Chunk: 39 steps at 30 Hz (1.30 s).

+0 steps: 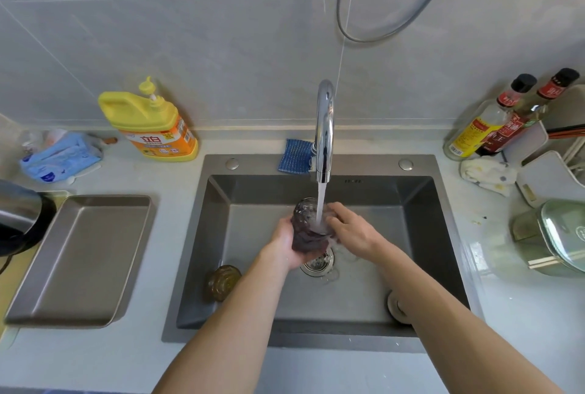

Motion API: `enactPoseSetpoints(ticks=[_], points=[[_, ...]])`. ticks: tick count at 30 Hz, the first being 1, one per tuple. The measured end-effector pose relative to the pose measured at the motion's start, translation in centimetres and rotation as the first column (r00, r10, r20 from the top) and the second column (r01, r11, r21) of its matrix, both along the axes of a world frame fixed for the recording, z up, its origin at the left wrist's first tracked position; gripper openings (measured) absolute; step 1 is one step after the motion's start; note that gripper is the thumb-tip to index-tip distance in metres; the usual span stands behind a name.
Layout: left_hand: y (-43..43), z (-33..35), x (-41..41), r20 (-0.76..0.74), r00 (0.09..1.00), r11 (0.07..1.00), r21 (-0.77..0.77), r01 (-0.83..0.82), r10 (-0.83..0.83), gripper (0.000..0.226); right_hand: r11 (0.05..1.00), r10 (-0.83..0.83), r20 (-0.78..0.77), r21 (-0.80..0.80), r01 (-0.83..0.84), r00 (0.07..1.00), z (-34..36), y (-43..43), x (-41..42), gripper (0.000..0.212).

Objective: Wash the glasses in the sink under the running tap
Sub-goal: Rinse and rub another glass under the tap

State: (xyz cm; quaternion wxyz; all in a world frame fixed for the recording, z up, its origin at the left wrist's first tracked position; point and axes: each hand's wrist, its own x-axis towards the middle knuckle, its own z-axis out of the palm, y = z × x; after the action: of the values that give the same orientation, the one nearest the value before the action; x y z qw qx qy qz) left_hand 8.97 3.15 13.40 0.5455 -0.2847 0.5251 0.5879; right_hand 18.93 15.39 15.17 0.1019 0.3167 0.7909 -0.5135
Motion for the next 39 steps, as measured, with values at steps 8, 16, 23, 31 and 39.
enactPoseSetpoints(ticks=[8, 16, 23, 31, 39], points=[[1.8, 1.0, 1.2, -0.015, 0.968, 0.963, 0.099, 0.249, -0.249, 0.048, 0.988, -0.093, -0.152, -0.140, 0.072, 0.984, -1.3, -0.2, 1.7, 0.102], [2.2, -0.2, 1.3, -0.399, 0.857, 0.945, -0.129, 0.301, -0.327, 0.026, 0.924, 0.129, -0.123, 0.375, -0.074, 0.984, -0.8, 0.3, 1.5, 0.108], [2.1, 0.6, 1.4, -0.560, 0.663, 0.866, -0.276, 0.417, -0.497, 0.022, 0.873, 0.104, -0.145, 0.487, -0.020, 0.984, -0.2, -0.2, 1.1, 0.096], [1.3, 1.9, 1.2, -0.617, 0.648, 0.894, -0.332, 0.300, -0.447, 0.032, 0.865, 0.057, -0.189, 0.500, 0.046, 0.980, 0.5, -1.6, 0.3, 0.093], [-0.9, 0.9, -1.7, -0.666, 0.525, 0.838, -0.319, 0.442, -0.530, 0.028, 0.962, 0.176, 0.023, 0.210, -0.177, 0.984, 0.8, -1.0, 0.5, 0.101]])
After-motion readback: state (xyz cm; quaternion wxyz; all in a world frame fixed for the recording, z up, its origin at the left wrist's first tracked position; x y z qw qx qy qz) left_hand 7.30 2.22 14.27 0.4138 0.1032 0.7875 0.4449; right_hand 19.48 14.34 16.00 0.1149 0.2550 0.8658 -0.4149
